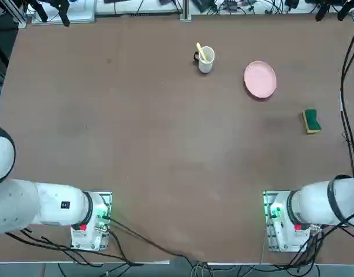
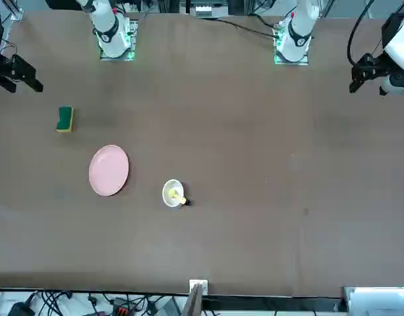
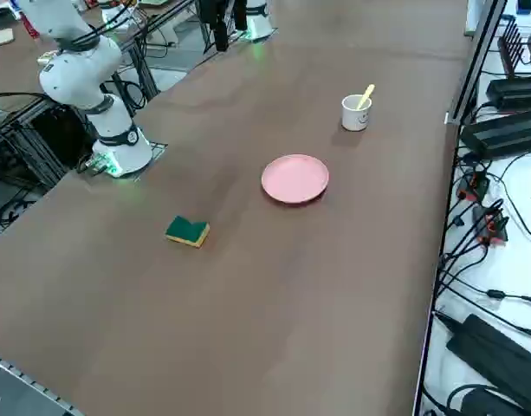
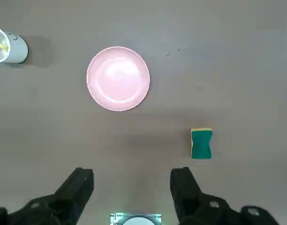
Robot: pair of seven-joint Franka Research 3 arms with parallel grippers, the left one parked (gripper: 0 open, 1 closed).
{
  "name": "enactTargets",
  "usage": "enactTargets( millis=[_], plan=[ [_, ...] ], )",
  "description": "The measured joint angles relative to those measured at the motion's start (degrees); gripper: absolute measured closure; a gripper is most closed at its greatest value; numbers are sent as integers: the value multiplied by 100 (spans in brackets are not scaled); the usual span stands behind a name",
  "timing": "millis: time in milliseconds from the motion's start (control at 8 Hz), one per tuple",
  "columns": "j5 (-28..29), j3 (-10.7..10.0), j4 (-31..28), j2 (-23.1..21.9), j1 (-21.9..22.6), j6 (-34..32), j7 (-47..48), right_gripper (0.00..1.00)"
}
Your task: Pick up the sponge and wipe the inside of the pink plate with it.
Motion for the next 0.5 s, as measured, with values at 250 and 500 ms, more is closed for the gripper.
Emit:
enactTargets(
  millis=[250,500],
  plan=[
    [0,0,1,0,0,0,0,0],
    [0,0,1,0,0,0,0,0]
  ],
)
